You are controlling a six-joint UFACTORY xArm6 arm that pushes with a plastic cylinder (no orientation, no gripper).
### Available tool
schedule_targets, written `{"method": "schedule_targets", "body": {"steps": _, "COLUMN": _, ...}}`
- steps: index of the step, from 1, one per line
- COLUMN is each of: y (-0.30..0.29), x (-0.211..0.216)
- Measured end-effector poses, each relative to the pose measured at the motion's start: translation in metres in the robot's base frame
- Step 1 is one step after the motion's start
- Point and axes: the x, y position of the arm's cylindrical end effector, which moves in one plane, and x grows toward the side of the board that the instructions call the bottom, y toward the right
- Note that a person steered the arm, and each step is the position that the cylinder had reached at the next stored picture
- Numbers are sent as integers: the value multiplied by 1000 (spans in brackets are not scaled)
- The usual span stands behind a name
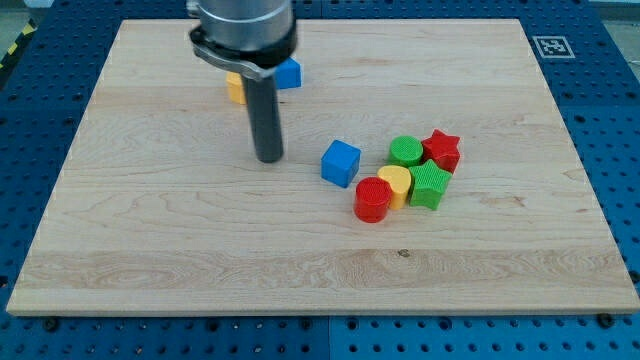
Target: Push the blue triangle near right to the red star
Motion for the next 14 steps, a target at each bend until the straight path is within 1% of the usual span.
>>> {"method": "schedule_targets", "body": {"steps": 1, "y": 43, "x": -2}}
{"method": "schedule_targets", "body": {"steps": 2, "y": 59, "x": -7}}
{"method": "schedule_targets", "body": {"steps": 3, "y": 12, "x": -21}}
{"method": "schedule_targets", "body": {"steps": 4, "y": -92, "x": -36}}
{"method": "schedule_targets", "body": {"steps": 5, "y": -155, "x": -79}}
{"method": "schedule_targets", "body": {"steps": 6, "y": -148, "x": -133}}
{"method": "schedule_targets", "body": {"steps": 7, "y": -88, "x": -147}}
{"method": "schedule_targets", "body": {"steps": 9, "y": 75, "x": -119}}
{"method": "schedule_targets", "body": {"steps": 10, "y": 41, "x": -131}}
{"method": "schedule_targets", "body": {"steps": 11, "y": -25, "x": -169}}
{"method": "schedule_targets", "body": {"steps": 12, "y": 24, "x": -179}}
{"method": "schedule_targets", "body": {"steps": 13, "y": 147, "x": -135}}
{"method": "schedule_targets", "body": {"steps": 14, "y": 246, "x": -103}}
